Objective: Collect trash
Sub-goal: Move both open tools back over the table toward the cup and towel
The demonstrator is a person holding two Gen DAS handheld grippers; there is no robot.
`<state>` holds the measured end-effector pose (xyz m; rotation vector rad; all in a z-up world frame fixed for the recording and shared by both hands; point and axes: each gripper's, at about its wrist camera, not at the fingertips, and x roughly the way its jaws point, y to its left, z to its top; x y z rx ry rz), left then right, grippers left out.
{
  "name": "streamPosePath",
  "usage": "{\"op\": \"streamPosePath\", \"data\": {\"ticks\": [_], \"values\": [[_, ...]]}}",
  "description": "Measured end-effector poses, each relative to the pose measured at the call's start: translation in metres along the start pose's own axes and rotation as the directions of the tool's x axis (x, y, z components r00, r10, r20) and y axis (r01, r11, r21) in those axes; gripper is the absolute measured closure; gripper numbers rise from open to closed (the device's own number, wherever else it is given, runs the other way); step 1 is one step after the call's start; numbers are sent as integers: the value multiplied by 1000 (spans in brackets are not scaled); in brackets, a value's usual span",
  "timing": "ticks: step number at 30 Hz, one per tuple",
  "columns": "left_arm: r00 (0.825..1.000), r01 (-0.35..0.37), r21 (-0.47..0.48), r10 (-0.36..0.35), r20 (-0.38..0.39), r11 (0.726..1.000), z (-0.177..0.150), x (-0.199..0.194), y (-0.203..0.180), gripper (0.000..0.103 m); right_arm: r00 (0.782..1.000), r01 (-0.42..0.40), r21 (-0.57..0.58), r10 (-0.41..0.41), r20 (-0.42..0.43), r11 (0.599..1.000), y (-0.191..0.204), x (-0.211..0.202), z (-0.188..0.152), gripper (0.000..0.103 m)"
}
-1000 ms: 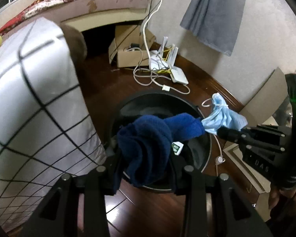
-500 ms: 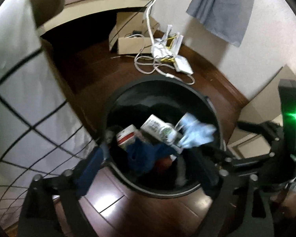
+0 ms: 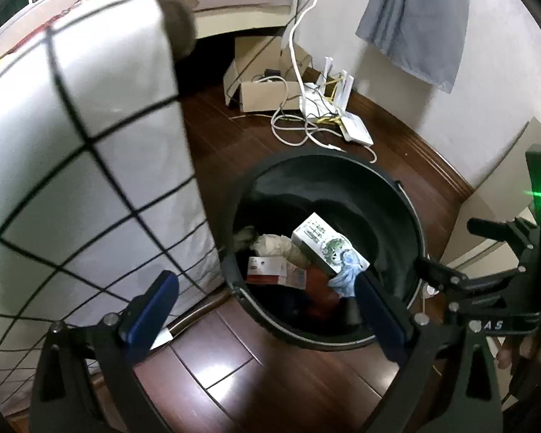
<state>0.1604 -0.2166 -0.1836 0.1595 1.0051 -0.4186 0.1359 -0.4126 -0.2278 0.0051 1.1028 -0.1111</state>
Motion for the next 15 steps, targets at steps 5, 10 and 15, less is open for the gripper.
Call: {"op": "streamPosePath", "data": {"ticks": [5,10,15], "values": [[1000,-11,4,11,15,1000,-3,-13,1,4,1000,-3,-17,3,20,1000,9,-14,-4,1],[998,-28,1,28,47,1000,-7,-31,5,4,998,-5,-23,7,60,1000,17,-37,-6,1],[996,-41,-8,42,78,999,-11,-49,11,4,996,-13,-38,17,93,999,27,-56,-7,1]]}}
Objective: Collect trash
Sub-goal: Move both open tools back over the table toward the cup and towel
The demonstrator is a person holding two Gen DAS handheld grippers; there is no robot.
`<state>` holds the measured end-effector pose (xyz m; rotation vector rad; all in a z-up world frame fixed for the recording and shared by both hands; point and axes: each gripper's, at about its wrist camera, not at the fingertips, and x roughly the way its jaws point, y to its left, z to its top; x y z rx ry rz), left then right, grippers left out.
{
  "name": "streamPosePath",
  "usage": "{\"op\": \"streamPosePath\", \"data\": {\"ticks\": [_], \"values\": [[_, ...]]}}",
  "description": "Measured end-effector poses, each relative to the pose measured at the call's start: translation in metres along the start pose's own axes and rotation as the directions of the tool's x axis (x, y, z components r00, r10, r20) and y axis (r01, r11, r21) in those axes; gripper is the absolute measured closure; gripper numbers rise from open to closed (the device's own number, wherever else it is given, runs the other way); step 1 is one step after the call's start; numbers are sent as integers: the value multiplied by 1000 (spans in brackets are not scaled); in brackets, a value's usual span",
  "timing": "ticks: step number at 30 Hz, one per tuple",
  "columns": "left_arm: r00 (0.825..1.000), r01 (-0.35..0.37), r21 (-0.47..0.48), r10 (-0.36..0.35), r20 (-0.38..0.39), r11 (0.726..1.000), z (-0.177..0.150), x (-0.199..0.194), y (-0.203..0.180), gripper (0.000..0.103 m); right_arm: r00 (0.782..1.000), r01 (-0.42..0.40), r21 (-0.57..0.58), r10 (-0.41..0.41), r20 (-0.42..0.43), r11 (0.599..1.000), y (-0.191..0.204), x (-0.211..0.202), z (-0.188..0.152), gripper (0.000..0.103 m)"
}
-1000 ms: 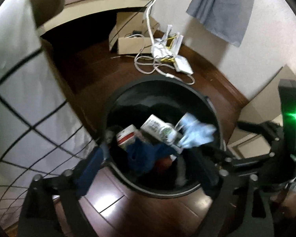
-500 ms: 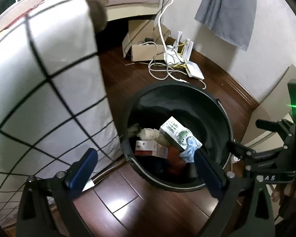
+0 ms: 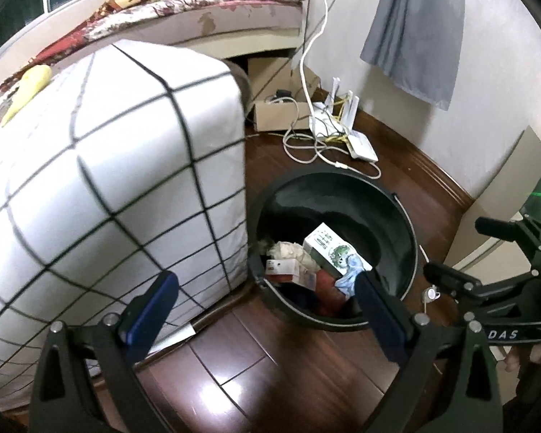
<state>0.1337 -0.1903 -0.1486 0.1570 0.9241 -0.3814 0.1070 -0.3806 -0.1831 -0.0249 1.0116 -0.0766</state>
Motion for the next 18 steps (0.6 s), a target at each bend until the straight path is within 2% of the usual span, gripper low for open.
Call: {"op": "streamPosePath", "data": {"ticks": [9,18], "values": [[998,-21,-18,22,56,1000,-1,-30,16,4,997,-29,-37,31,70,999,27,-28,12,1],[990,-64,-68,72,123,996,6,-57,46,4,985,-58,-55,66,159,997,52,-52,37,1]]}}
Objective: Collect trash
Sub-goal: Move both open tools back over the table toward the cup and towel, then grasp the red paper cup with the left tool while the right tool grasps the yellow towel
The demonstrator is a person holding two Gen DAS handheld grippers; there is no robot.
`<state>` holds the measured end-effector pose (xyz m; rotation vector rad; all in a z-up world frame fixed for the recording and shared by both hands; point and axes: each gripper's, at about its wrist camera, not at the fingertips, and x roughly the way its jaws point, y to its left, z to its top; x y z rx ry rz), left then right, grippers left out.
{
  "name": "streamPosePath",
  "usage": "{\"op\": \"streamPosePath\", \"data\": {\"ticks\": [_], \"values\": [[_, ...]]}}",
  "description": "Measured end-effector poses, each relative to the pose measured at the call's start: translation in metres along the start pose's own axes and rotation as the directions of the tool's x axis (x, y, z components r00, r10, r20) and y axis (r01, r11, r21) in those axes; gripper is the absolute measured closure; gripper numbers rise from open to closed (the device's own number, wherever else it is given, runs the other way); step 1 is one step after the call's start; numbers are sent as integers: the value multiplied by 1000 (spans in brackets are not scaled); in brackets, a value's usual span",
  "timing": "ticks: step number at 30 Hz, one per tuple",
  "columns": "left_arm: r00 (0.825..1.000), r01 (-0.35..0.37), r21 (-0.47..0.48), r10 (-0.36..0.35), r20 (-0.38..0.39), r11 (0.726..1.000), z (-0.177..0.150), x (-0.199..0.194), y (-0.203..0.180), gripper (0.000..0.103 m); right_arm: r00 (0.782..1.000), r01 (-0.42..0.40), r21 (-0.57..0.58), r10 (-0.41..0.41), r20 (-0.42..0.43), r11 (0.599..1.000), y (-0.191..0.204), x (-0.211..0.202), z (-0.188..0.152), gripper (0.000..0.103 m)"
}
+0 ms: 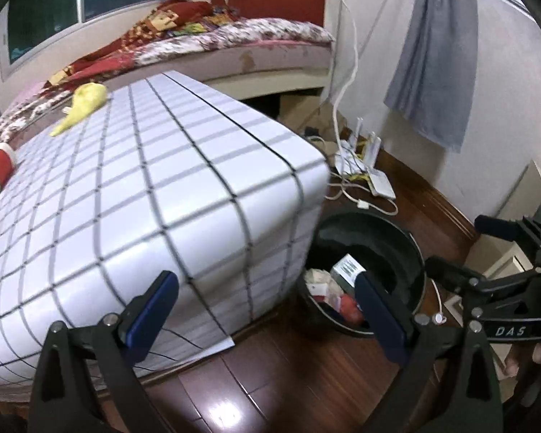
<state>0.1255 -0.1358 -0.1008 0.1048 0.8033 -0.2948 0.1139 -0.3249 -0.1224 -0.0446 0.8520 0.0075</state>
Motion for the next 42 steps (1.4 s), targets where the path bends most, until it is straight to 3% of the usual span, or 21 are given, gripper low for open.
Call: {"op": "streamPosePath", "data": {"ticks": [10,23,28,34,39,42], "values": [[994,-84,-63,88,59,994,14,-22,54,4,992,-60,-32,63,105,998,42,-7,37,1],[967,-213,-159,231,104,964,14,-58,133,4,970,-159,-71,169,174,985,106,-10,73,1],[936,-299,-206,328,124,932,24,-88,186,4,948,-258,-87,269,172,962,134,-15,102,1],[884,-403,-275,449,128,873,51,-124,268,4,936,-261,-167,292,199,951,196,-31,165,1],[877,-417,-330,470,99,847,58,-121,320,4,937,-264,-192,298,183,945,246,-16,212,1],[888,-395,-383,453,72,835,57,-104,353,4,942,-281,-221,312,121,934,274,11,231,1]]}}
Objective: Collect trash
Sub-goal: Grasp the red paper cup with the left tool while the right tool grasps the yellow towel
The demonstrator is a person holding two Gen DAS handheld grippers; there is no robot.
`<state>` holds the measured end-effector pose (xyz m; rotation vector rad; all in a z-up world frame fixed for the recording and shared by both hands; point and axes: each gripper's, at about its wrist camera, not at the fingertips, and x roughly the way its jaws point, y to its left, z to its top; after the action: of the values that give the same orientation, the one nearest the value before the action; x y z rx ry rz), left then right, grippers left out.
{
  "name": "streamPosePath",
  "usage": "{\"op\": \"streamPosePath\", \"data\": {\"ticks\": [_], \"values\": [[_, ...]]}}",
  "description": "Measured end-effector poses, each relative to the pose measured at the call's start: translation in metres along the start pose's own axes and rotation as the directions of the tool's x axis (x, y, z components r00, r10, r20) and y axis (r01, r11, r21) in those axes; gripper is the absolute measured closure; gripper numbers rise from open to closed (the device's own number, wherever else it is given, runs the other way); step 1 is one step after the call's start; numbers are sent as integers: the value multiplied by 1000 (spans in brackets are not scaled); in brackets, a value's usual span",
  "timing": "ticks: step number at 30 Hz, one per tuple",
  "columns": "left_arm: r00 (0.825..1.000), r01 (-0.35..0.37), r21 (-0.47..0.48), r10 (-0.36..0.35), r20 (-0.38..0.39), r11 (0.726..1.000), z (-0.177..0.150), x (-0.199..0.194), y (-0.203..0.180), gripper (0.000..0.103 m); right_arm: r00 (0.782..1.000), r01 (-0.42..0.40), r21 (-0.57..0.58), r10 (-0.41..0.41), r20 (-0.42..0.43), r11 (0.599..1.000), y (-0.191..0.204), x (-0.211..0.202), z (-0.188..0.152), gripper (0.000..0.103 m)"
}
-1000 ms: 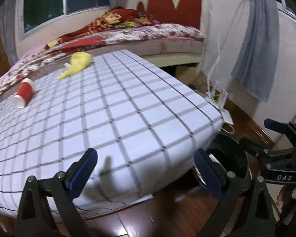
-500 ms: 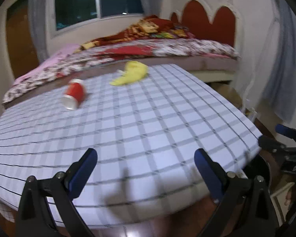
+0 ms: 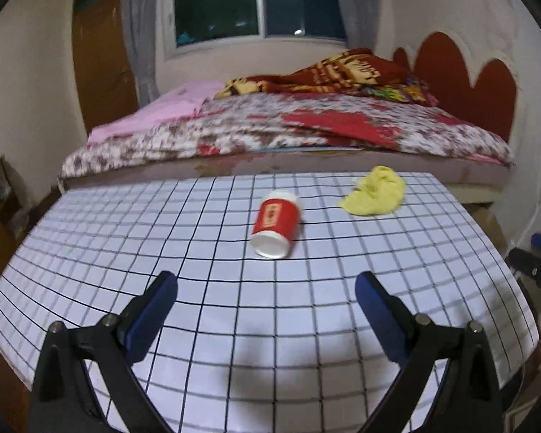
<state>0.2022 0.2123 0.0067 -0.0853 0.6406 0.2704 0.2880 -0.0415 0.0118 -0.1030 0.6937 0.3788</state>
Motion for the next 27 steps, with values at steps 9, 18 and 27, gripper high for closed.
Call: {"op": "streamPosePath", "data": {"ticks": [9,18,27], "values": [[995,36,12,-34,-97,999,19,106,1,14,996,-41,49,44,-77,998,3,122,51,1],[987,58,15,-55,-148,998,32,177,-10,18,991,-27,66,35,-126,997,-11,229,99,2],[980,74,-19,-76,-184,997,37,203,-14,29,985,12,23,-8,-171,1000,-14,280,108,34]]}}
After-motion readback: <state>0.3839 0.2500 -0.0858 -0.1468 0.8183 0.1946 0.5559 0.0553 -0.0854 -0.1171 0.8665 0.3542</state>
